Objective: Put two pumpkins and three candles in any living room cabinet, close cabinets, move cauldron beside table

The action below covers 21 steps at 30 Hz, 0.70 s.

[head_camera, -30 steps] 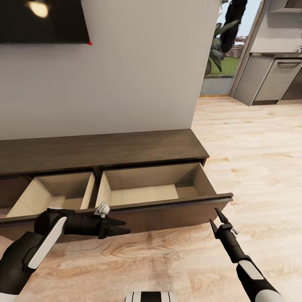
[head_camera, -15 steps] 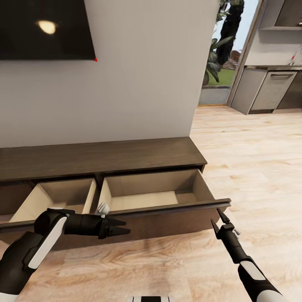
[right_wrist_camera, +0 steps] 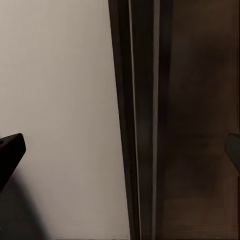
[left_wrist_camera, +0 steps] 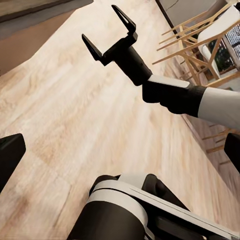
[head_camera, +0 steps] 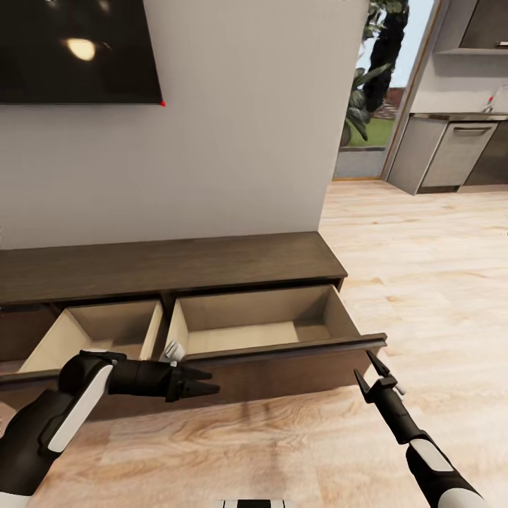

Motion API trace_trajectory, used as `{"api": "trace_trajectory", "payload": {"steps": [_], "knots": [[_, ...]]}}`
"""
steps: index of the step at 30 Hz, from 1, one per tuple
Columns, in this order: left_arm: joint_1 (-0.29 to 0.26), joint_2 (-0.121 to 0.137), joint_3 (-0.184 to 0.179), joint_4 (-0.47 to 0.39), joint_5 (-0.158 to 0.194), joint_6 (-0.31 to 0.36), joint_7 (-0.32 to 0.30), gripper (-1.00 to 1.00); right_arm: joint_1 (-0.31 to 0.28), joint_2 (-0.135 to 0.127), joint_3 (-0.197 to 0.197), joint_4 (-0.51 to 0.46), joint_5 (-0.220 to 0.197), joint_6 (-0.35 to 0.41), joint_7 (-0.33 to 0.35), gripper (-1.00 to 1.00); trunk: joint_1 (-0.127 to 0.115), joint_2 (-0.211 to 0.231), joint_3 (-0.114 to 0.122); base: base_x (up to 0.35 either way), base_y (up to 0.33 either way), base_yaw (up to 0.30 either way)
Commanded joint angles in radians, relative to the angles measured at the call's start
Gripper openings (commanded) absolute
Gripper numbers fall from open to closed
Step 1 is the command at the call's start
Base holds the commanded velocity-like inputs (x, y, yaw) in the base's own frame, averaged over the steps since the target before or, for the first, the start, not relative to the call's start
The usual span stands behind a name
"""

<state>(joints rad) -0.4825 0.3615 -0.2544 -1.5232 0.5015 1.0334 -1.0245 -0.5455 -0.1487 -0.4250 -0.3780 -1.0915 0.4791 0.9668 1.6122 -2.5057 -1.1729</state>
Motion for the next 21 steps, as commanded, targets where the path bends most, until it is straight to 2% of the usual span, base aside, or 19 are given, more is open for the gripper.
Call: {"api": "trace_trajectory", "payload": {"steps": [1,5,13,21], "knots": [[-0.001,0.001,-0.001,0.000,-0.001,0.004,-0.002,1.00,-0.001,0.000,-0.001,0.001,-0.005,0.008,0.001,1.00,0.000,0.000,-0.001,-0.168,0.000,0.000],[-0.001,-0.002,-0.001,0.000,-0.024,0.005,-0.002,1.00,-0.001,-0.001,-0.001,0.001,-0.005,0.007,0.000,1.00,0.000,0.000,-0.001,-0.168,0.010,0.000],[-0.001,-0.004,0.001,-0.001,-0.033,0.005,-0.002,1.00,-0.001,-0.001,0.000,0.001,-0.003,0.008,0.000,1.00,0.000,0.000,-0.001,-0.043,0.007,0.000],[-0.001,-0.005,0.001,0.001,-0.045,0.006,0.001,1.00,-0.001,-0.003,0.002,0.000,0.002,0.011,0.000,1.00,-0.004,0.002,0.030,-0.003,0.000,0.000]]}}
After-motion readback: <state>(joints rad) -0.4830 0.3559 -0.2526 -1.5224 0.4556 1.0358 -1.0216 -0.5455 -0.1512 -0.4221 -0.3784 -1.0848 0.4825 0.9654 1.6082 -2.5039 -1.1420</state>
